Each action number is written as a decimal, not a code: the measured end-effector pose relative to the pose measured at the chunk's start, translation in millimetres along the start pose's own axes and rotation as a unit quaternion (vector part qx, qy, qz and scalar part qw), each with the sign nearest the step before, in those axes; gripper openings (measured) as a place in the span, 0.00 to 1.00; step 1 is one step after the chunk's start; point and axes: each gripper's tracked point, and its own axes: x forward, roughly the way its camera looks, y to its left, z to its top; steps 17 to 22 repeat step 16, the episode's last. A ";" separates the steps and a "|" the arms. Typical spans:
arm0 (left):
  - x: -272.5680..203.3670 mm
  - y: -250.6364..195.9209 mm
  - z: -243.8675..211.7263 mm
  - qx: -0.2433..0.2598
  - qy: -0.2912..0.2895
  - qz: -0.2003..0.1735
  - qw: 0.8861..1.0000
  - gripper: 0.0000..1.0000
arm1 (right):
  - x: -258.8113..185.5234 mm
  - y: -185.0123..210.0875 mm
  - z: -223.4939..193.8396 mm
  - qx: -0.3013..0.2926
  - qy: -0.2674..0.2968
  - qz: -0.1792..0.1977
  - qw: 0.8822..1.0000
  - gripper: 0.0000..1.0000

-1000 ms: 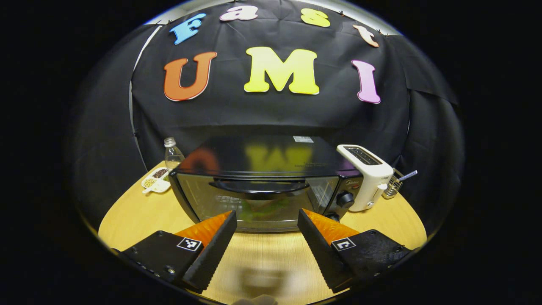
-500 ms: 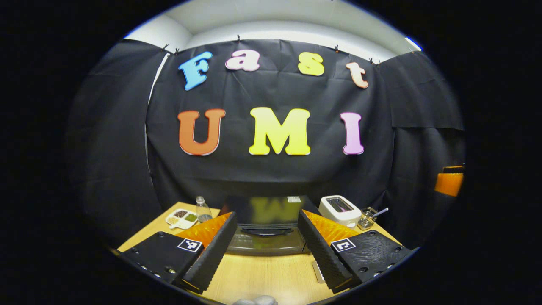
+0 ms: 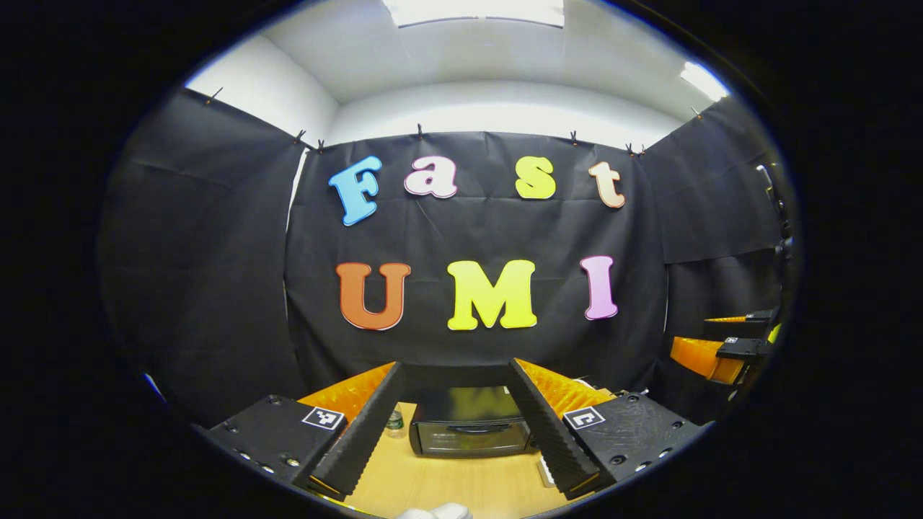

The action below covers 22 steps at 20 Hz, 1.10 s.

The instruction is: Open the electric oven with the left hand, put the food in, and close the electric oven.

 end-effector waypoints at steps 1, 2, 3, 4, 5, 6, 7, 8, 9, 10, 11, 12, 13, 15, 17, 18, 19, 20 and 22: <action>-6.4 -1.1 -0.2 0.001 0.000 -0.001 1.000 0.94 | -1.5 1.2 0.7 0.002 -0.001 -0.003 1.000 1.00; -9.6 0.7 -2.3 -0.002 0.004 -0.002 1.000 0.94 | -2.2 1.9 1.3 0.004 -0.002 -0.006 1.000 1.00; -10.7 3.6 -3.7 -0.003 0.011 -0.002 1.000 0.94 | -4.7 2.7 1.4 0.008 -0.003 -0.008 1.000 1.00; -13.1 4.9 -6.8 -0.003 0.018 -0.003 1.000 0.94 | -6.8 3.9 4.0 0.012 -0.007 -0.010 1.000 0.92; -12.0 7.5 -7.1 -0.002 0.019 -0.003 1.000 0.95 | -8.4 3.7 5.9 0.013 -0.010 -0.013 1.000 1.00; -11.0 9.3 -6.8 -0.001 0.019 -0.004 1.000 0.97 | -10.0 3.5 6.6 0.012 -0.011 -0.016 1.000 1.00; -9.8 11.1 -5.6 -0.001 0.019 -0.004 1.000 0.95 | -12.4 4.0 7.3 0.011 -0.013 -0.019 1.000 1.00; -9.3 11.7 -4.8 -0.001 0.019 -0.006 1.000 0.95 | -14.2 3.8 8.1 0.011 -0.013 -0.021 1.000 1.00; -9.3 11.5 -3.2 -0.003 0.017 -0.007 1.000 0.95 | -15.2 3.3 6.9 0.012 -0.013 -0.023 1.000 1.00; -8.2 12.2 -1.4 -0.003 0.015 -0.009 1.000 0.95 | -16.4 3.3 6.8 0.013 -0.012 -0.025 1.000 1.00; -6.9 12.8 -0.6 -0.002 0.013 -0.010 1.000 0.95 | -17.7 2.5 7.2 0.013 -0.012 -0.028 0.999 1.00; -6.9 13.2 0.0 -0.002 0.013 -0.010 1.000 0.95 | -19.6 2.2 8.1 0.013 -0.011 -0.030 0.999 1.00; -5.7 12.1 0.4 -0.002 0.012 -0.013 1.000 0.95 | -20.3 2.6 9.3 0.012 -0.014 -0.031 0.999 1.00; -5.6 11.4 2.3 -0.002 0.011 -0.017 1.000 1.00 | -22.1 -0.3 12.6 0.009 -0.017 -0.037 0.999 0.91; -6.0 10.2 4.1 -0.001 0.008 -0.020 1.000 0.87 | -23.8 -0.9 14.6 0.008 -0.019 -0.040 0.999 0.91; -6.0 10.2 4.1 -0.001 0.008 -0.020 1.000 0.87 | -23.8 -0.9 14.6 0.008 -0.019 -0.040 0.999 0.91; -6.0 10.2 4.1 -0.001 0.008 -0.020 1.000 0.87 | -23.8 -0.9 14.6 0.008 -0.019 -0.040 0.999 0.91; -6.0 10.2 4.1 -0.001 0.008 -0.020 1.000 0.87 | -23.8 -0.9 14.6 0.008 -0.019 -0.040 0.999 0.91; -6.0 10.2 4.1 -0.001 0.008 -0.020 1.000 0.87 | -23.8 -0.9 14.6 0.008 -0.019 -0.040 0.999 0.91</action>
